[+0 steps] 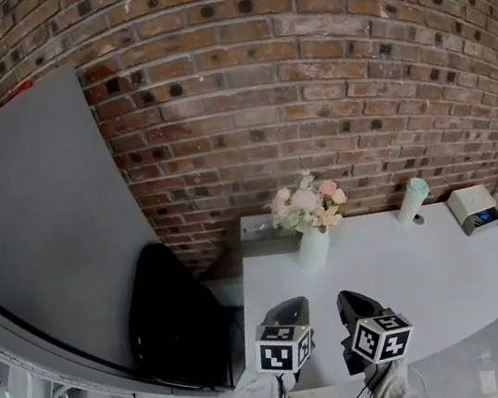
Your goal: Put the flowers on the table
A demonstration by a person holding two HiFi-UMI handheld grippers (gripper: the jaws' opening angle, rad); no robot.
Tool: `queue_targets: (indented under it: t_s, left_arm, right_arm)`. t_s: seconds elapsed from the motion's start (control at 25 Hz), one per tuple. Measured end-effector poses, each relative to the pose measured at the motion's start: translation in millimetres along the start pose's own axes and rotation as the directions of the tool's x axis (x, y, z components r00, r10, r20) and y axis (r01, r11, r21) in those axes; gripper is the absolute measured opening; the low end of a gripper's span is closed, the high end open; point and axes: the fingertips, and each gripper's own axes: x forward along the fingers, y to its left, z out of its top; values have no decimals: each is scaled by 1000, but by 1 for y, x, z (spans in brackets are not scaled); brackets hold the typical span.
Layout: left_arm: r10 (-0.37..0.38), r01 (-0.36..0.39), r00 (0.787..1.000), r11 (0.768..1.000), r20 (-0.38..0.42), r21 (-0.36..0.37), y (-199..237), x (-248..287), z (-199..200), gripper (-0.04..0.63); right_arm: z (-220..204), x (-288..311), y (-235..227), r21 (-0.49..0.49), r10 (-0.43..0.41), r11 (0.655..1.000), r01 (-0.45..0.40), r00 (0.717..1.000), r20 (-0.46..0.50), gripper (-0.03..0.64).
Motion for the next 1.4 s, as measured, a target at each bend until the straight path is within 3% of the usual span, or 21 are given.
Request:
queue_targets:
  t_s: [0.52, 0.84, 1.4]
  left_arm:
    - [106, -106, 994, 994, 32, -7, -42, -19, -17, 5]
    - [118, -118, 992, 993, 49, -11, -42, -13, -8, 5]
    - [109, -110, 993, 994, 51, 6, -32, -1, 5, 5]
  right_arm:
    - [-4, -36, -6, -39, 89, 995, -89, 996, -4, 29]
    - [5, -33, -11, -122, 79, 989, -82, 996, -30, 25]
    - [17, -19, -15, -123, 72, 990, -73, 997, -12, 23]
